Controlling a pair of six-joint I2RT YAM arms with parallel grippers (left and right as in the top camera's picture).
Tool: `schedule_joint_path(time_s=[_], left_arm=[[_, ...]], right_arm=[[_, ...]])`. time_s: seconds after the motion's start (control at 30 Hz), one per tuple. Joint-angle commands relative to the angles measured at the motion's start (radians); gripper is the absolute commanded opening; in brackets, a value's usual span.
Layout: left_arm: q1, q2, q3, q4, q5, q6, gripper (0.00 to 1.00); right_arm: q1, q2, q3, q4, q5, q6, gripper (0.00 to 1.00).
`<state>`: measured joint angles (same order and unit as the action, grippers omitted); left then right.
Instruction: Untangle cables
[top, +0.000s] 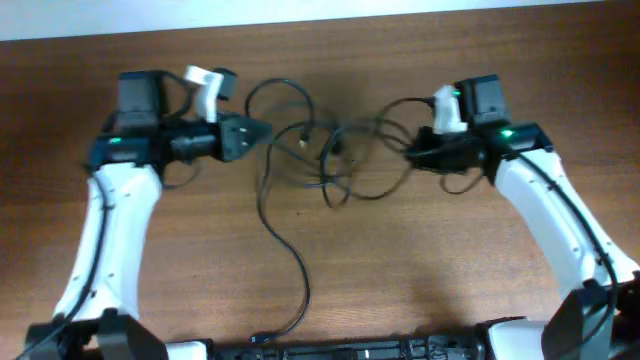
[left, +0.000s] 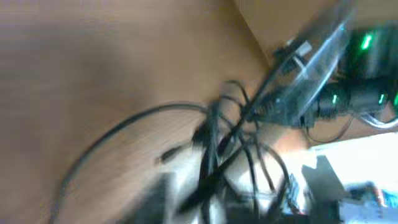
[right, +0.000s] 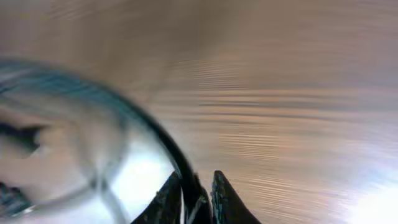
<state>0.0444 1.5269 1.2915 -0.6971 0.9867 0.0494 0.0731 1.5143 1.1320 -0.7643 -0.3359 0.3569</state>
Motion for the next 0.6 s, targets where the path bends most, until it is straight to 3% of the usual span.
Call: schedule_joint_path(time_s=[0.0,0.03,0.07,0.13,0.2,0.23,0.27,0.3,0.37,0.43,0.53,0.57], left_arm=[[0.040,-0.059,0.029,-0.002,-0.027,0.000,0.53],[0.040,-0.058,0.029,-0.003,-0.027,0.000,0.74],[0.040,-0.058,0.029,-0.005,-0.027,0.000,0.80],[0.040,-0.058,0.029,-0.021,-0.027,0.000,0.82],[0.040,-0.058,0.029,-0.042,-0.027,0.000,0.82],[0.040,-0.058,0.028,-0.045,-0.030,0.000,0.86],[0.037,-0.058,0.027,-0.046,-0.047,0.000,0.87],[0.018,-0.058,0.024,-0.053,-0.098,0.000,0.89],[-0.038,-0.056,0.019,-0.057,-0.137,0.000,0.99],[-0.103,-0.055,0.019,-0.057,-0.229,0.000,0.99],[-0.206,-0.054,0.019,-0.053,-0.415,0.000,0.99],[-0.247,-0.050,0.019,-0.046,-0.502,0.000,0.99]], right_arm=[[-0.054,0.020,-0.021,-0.007,0.138,0.014,0.19],[-0.054,0.020,-0.021,-0.007,0.135,0.015,0.19],[-0.054,0.020,-0.021,-0.008,0.123,0.015,0.21],[-0.053,0.020,-0.021,-0.006,0.027,-0.023,0.33],[-0.047,0.020,-0.021,0.031,-0.155,-0.256,0.61],[-0.040,0.020,-0.021,0.044,-0.243,-0.349,0.69],[-0.026,0.020,-0.021,0.062,-0.285,-0.431,0.88],[-0.009,0.020,-0.021,0.095,-0.265,-0.439,0.99],[0.028,0.044,-0.021,0.212,-0.254,-0.435,0.99],[0.052,0.089,-0.021,0.319,-0.241,-0.396,1.00],[0.057,0.178,-0.021,0.406,0.008,0.012,0.92],[0.056,0.186,-0.021,0.426,0.019,-0.014,0.93]])
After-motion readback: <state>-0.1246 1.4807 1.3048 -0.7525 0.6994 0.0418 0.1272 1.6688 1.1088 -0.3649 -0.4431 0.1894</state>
